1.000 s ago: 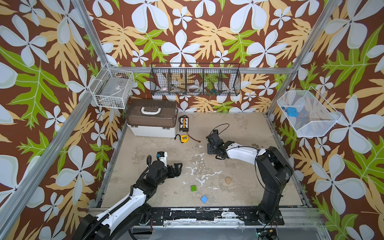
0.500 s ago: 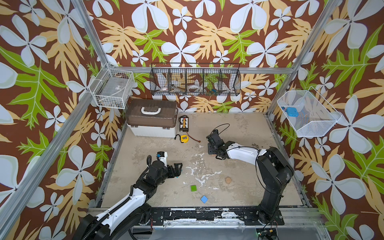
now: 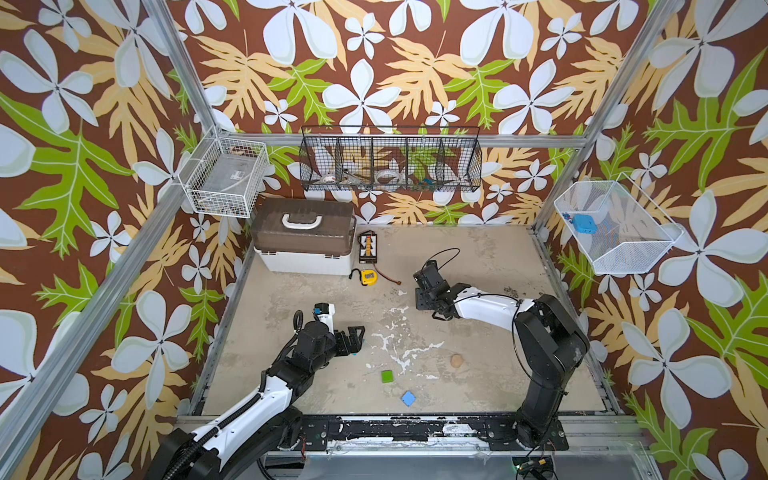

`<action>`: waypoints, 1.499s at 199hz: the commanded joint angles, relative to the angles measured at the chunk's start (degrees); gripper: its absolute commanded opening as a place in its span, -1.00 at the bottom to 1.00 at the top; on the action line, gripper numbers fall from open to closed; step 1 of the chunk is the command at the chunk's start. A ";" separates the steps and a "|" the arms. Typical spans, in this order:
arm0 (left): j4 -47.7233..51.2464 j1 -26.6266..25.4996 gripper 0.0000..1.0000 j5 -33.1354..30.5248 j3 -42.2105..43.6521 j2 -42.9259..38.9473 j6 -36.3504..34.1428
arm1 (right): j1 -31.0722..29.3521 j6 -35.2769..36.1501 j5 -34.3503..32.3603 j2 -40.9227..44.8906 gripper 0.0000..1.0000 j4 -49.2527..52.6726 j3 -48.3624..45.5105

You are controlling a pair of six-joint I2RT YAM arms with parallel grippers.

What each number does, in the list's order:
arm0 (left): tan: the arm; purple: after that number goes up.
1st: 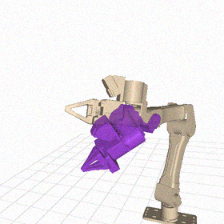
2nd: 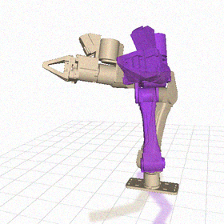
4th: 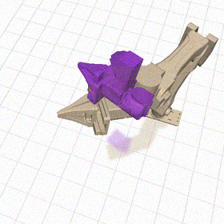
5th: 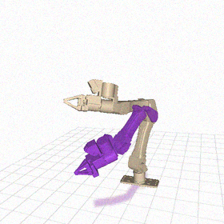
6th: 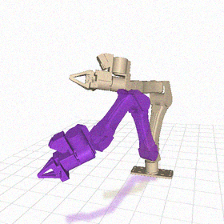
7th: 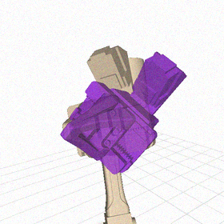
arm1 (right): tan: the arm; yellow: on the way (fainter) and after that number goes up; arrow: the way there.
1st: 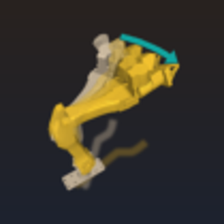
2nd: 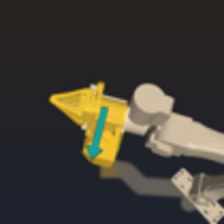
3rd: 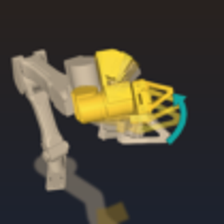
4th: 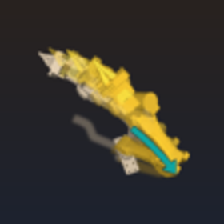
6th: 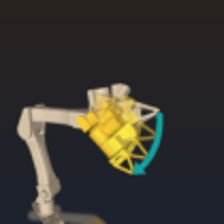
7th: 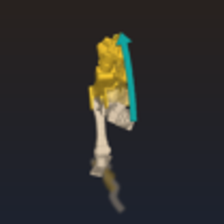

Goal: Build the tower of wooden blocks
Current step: 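Open the right gripper and lift it up off the red block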

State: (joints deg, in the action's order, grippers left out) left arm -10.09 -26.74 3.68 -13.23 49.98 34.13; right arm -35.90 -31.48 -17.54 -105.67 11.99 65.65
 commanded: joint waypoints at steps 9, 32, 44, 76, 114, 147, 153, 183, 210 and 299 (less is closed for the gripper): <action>-1.52 -0.06 0.99 0.01 -0.34 0.03 -0.24 | 0.04 -0.52 1.01 0.63 0.21 0.91 -0.56; -1.52 -0.09 0.99 0.01 -0.30 0.03 -0.28 | 0.04 -0.61 1.11 0.93 0.21 0.81 -0.87; -1.59 -0.08 0.99 0.01 -0.30 0.11 -0.28 | 0.01 -0.75 1.10 1.07 0.21 0.76 -0.96; -1.55 -0.07 0.99 0.01 -0.30 0.00 -0.22 | 0.06 -0.53 0.84 1.06 0.33 0.95 -0.55; -1.54 -0.13 0.99 0.02 -0.30 0.11 -0.28 | 0.04 0.03 0.08 1.83 0.47 2.13 0.21; -1.52 -0.06 0.99 0.01 -0.31 0.12 -0.38 | -0.01 -0.63 -0.47 7.28 0.51 1.58 -3.43; -1.59 -0.07 0.99 0.01 -0.30 0.11 -0.38 | 0.00 -0.89 -0.56 8.56 0.51 1.26 -4.61; -1.58 -0.07 0.99 0.00 -0.31 0.21 -0.34 | 0.01 -3.28 -0.41 16.08 0.43 -2.83 -13.75; -1.60 -0.15 0.99 -0.02 -0.30 0.34 -0.28 | -0.03 -4.79 0.23 21.34 0.30 -6.36 -21.80; -1.55 -0.15 0.99 -0.08 -0.31 0.30 -0.25 | -0.05 -4.38 0.93 17.39 0.11 -8.81 -22.71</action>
State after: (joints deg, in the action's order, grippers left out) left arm -10.09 -26.79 3.66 -13.23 50.24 34.11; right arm -35.90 -35.97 -16.75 -85.97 4.73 41.10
